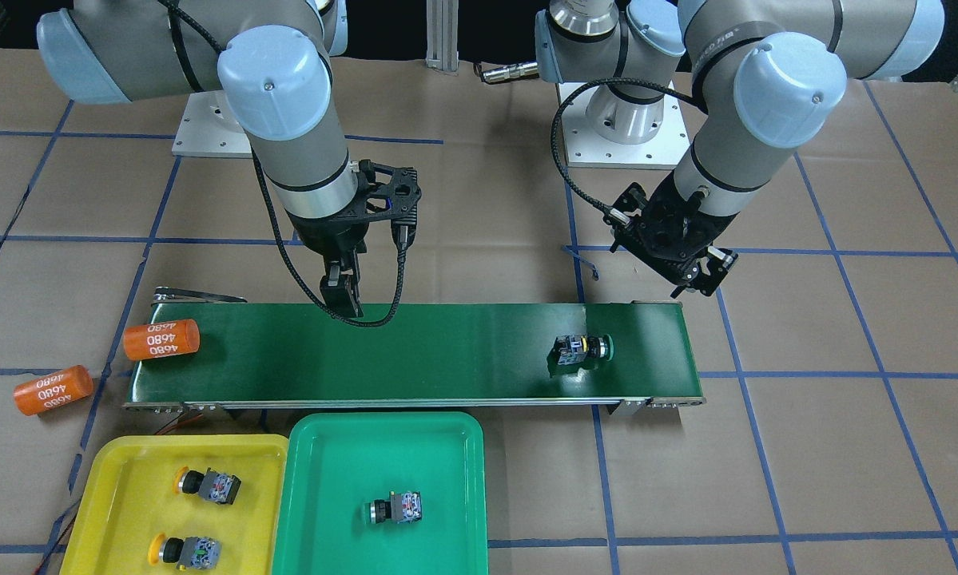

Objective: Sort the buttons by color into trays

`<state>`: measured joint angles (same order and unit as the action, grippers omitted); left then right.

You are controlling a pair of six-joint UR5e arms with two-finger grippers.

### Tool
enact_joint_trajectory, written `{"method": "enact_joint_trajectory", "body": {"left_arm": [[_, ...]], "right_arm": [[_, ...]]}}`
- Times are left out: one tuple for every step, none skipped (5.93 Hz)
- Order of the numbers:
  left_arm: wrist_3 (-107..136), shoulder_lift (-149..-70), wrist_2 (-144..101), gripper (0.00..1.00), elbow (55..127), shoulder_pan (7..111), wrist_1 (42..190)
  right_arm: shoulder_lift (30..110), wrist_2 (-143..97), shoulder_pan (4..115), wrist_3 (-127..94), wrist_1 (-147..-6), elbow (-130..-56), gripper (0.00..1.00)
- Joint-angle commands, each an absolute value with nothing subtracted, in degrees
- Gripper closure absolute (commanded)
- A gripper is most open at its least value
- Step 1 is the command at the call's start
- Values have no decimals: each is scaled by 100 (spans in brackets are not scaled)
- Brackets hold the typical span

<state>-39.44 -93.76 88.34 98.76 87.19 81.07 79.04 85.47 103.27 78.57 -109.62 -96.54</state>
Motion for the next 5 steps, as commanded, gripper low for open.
{"method": "enact_joint_trajectory", "body": {"left_arm": [[-2065,-9429,8894,1,9285,8719,8559],[-1239,-9318,8895,1,9177,8745,8813],[-874,-9221,8877,1,9150,8797,9042],[-618,-9098,8886,1,9123,8807,9087],[-572,-8975,8868,1,9132,8807,9114]], "right_arm": [[7858,8543,10327,7849,-11056,-9712,0],[7797,8543,10336,7718,-11265,-9712,0],[7683,8552,10379,7499,-11328,-9660,0],[7551,8552,10423,7245,-11747,-9677,0],[7367,8552,10528,7025,-12038,-9651,0]]}}
